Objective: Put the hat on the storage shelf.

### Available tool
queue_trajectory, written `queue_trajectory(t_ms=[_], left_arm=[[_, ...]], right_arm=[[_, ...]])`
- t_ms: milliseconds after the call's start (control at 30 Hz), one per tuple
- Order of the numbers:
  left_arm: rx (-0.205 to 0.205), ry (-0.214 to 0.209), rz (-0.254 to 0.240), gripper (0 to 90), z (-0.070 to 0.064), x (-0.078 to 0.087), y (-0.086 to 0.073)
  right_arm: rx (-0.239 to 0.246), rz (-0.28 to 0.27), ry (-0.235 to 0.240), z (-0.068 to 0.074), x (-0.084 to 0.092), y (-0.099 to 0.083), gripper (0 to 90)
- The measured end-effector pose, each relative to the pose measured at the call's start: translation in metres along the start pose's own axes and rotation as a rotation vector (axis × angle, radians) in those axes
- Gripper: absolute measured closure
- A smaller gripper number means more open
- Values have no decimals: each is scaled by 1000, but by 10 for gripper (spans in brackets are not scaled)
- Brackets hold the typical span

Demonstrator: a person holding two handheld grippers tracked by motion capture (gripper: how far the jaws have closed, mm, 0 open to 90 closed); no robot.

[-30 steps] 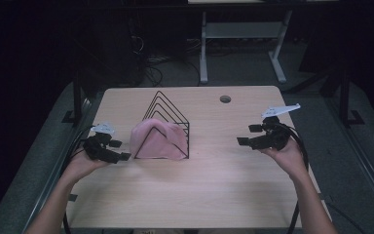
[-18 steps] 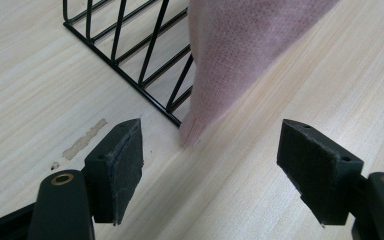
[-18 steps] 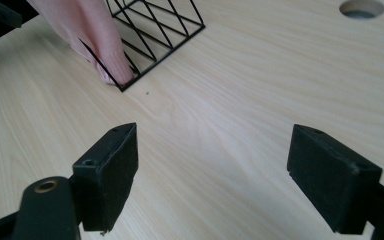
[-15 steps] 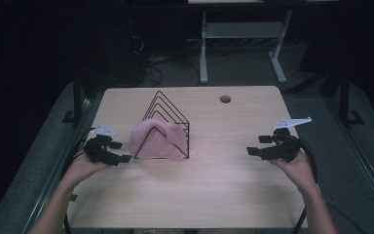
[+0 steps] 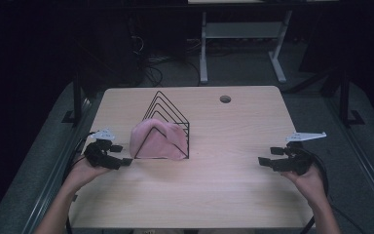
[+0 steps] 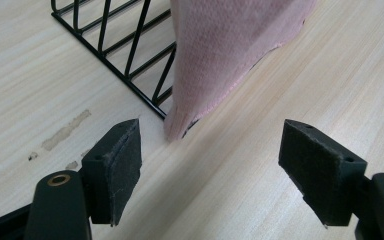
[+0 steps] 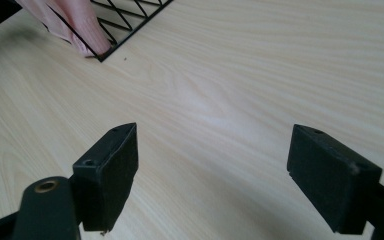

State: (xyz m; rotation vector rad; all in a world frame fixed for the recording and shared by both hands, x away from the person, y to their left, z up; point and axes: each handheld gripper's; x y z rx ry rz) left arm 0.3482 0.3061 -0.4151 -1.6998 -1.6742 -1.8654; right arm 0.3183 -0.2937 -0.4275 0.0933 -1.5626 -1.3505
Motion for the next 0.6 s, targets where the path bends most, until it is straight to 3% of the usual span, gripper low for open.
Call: queue_trajectory(t_ms=[267,400,600], left_arm=[[23,10,-25,247,-7,-1,-15],[11,25,-30,246,-13,-1,-21],[0,42,-87,246,-27,5,-30]], right_arm=[[0,6,-18,4,9,-17,199],[9,12,-30,10,12,-24,197],[22,-76,-48,35,25,-32,201]])
Point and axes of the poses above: each handheld gripper's, and its own axes: x roughly backward along the jaws, y roughly out of its top, z roughly to its left, and after that the axes turned 11 degrees about x, right-handed
